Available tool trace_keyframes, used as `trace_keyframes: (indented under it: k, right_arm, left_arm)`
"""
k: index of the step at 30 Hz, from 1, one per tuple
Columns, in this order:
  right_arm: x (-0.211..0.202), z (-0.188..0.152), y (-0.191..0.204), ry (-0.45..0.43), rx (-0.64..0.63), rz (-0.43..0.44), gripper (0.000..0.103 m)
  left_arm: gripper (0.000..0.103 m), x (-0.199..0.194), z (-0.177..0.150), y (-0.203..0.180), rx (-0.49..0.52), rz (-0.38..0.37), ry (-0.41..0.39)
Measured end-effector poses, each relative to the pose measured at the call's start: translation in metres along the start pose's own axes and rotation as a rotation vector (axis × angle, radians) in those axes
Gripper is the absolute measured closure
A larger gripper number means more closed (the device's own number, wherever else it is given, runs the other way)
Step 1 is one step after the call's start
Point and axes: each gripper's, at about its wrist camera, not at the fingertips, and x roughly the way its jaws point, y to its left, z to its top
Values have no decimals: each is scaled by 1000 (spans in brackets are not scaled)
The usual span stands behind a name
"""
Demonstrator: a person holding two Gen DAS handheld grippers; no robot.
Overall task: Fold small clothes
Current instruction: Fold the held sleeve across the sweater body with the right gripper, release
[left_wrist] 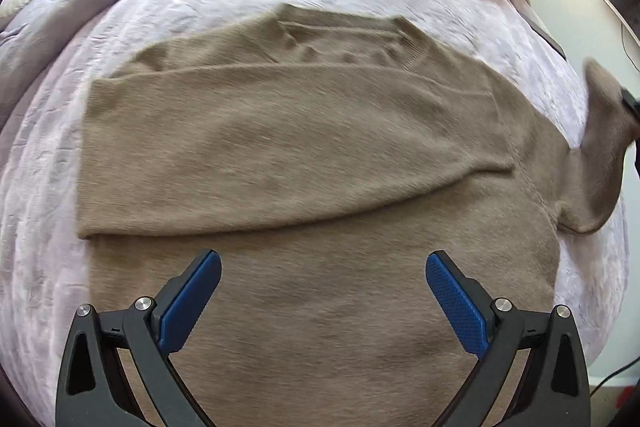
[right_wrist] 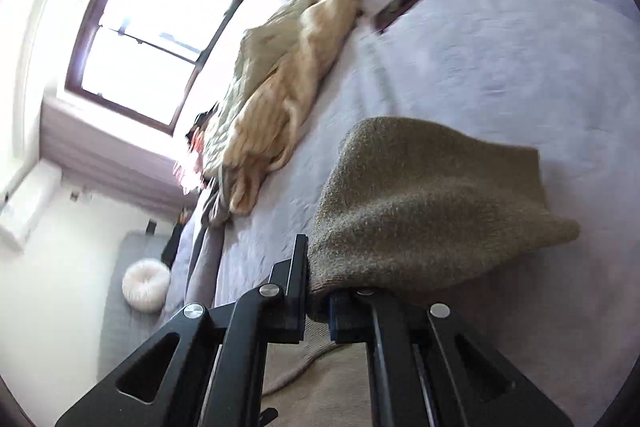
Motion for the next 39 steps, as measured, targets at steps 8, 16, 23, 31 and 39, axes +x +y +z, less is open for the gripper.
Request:
trace_keyframes:
  k: [8,16,23,31,39]
  right_arm:
    - [150,-104,116,340,-416,8,95]
    - [204,-153,84,527,-291,-106,57]
    - [178,-107,44,344,82,-97,84]
    - [213,-141,144,439,-430,-51,95]
    - [248,-242,177,665,-958,-145,91]
  left_arm:
    - [0,-18,-13,82,-122,59,-30]
    - [0,-15,-31,124,-193,62,-30]
    - [0,-23,-44,150,-235,28,-49]
    - [0,-40,-54,183,-261,25,-88]
    - [0,-39,-48,200,-307,-43,-78]
